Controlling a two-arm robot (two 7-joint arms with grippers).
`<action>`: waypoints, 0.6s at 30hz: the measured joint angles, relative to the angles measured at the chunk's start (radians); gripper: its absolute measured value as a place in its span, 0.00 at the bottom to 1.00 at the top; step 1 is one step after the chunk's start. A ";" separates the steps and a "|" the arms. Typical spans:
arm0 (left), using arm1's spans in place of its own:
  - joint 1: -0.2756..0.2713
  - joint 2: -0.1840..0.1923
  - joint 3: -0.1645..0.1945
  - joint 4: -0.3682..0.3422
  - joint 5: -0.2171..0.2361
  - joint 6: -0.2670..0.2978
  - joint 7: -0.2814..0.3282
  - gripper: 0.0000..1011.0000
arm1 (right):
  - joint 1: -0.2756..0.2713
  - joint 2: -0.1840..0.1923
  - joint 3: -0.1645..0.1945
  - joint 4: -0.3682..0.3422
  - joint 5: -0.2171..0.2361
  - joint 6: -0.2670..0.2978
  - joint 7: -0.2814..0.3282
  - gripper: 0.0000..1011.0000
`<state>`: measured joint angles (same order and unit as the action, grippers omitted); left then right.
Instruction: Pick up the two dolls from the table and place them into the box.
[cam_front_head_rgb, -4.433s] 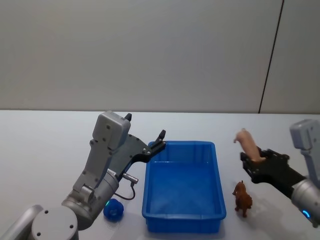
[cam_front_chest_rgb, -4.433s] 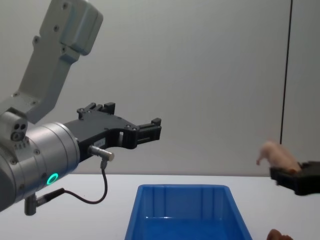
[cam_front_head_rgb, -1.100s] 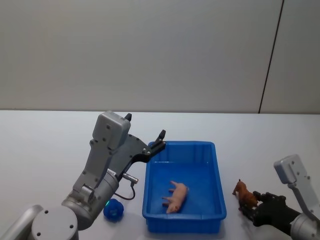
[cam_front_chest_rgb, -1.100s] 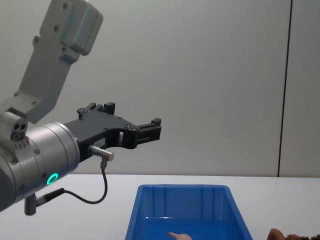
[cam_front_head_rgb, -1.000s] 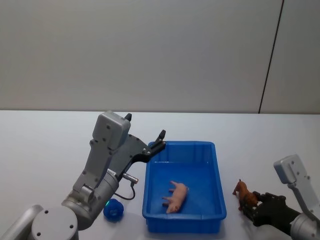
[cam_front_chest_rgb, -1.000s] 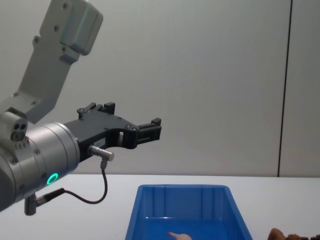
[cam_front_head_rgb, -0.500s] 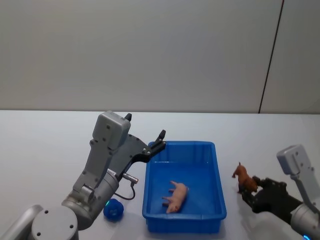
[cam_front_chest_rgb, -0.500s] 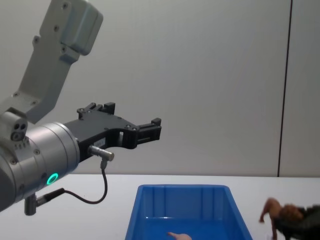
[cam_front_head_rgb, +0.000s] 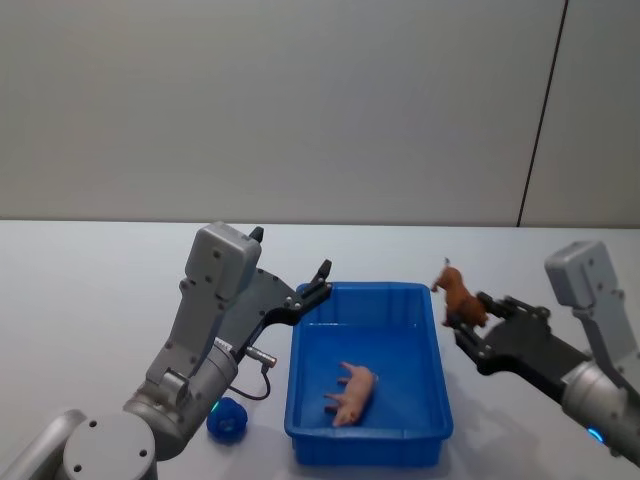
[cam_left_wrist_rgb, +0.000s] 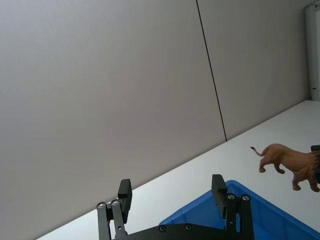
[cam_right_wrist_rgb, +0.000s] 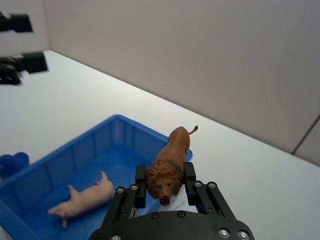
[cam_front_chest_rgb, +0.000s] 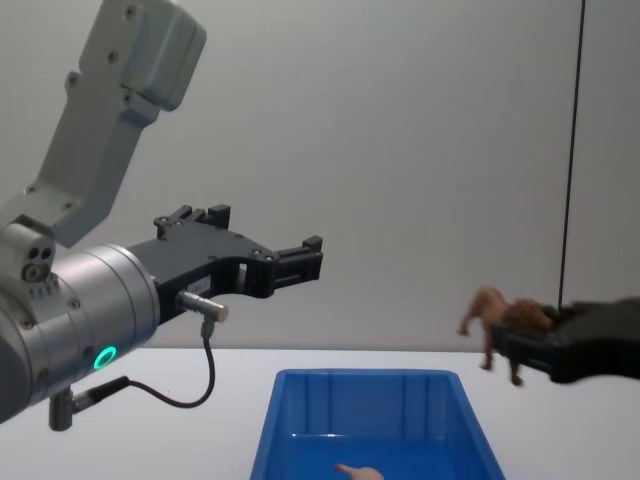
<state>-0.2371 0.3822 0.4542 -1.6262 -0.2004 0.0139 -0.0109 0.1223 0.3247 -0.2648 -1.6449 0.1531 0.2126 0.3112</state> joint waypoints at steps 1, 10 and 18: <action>0.000 0.000 0.000 0.000 0.000 0.000 0.000 0.99 | 0.003 -0.002 -0.002 -0.002 -0.001 -0.001 0.005 0.42; 0.000 0.000 0.000 0.000 0.000 0.000 0.000 0.99 | 0.035 -0.036 -0.028 -0.006 -0.012 0.021 0.065 0.42; 0.000 0.000 0.000 0.000 0.000 0.000 0.000 0.99 | 0.052 -0.063 -0.053 0.031 -0.023 0.057 0.089 0.57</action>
<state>-0.2371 0.3821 0.4542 -1.6262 -0.2003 0.0139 -0.0109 0.1741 0.2614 -0.3179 -1.6136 0.1305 0.2692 0.4003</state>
